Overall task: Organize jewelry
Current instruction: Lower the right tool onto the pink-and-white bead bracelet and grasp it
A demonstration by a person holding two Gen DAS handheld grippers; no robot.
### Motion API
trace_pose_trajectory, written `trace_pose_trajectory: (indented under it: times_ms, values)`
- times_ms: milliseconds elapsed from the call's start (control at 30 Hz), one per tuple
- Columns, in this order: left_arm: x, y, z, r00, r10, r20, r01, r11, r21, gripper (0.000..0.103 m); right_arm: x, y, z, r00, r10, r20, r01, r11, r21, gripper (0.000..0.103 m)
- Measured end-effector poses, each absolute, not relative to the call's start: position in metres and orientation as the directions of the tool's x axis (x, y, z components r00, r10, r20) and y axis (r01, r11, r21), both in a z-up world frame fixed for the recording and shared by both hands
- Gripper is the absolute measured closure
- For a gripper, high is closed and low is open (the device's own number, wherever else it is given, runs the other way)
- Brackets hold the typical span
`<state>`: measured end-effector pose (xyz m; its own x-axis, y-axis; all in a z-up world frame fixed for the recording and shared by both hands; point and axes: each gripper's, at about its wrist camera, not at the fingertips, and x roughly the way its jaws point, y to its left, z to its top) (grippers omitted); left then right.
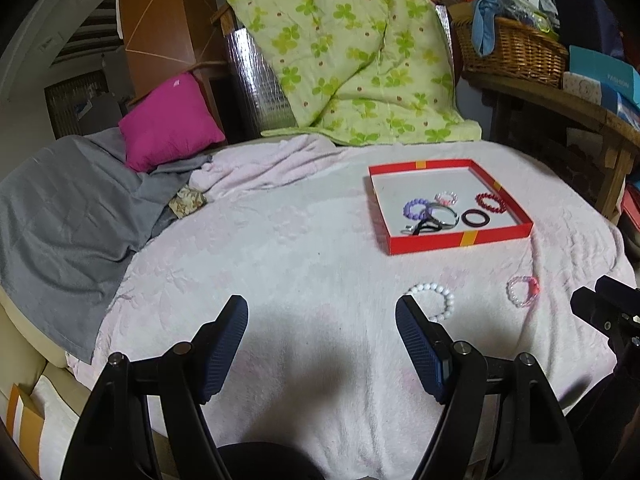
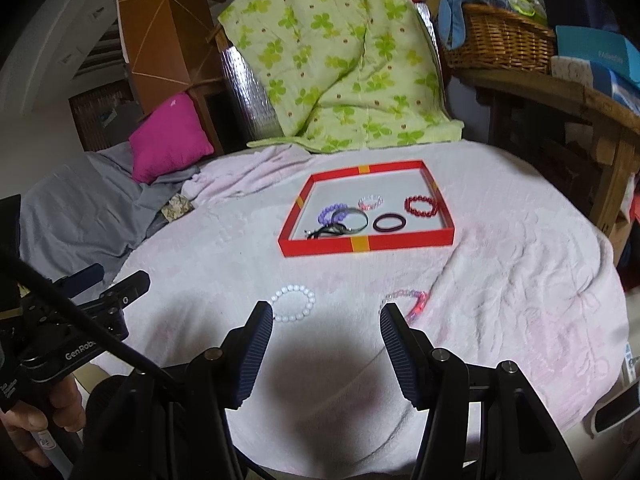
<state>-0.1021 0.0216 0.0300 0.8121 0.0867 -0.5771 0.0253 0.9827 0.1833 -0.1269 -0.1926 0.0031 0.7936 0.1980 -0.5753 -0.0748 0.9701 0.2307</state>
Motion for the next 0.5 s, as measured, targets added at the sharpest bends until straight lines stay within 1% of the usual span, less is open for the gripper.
trace_pose_trajectory:
  times_ms: [500]
  values:
    - [-0.074, 0.028, -0.005, 0.756, 0.106, -0.646, 0.023, 0.982, 0.188, 0.026, -0.101, -0.189, -0.034, 0.736, 0.222, -0.640, -0.065, 0.964, 0.259, 0.043]
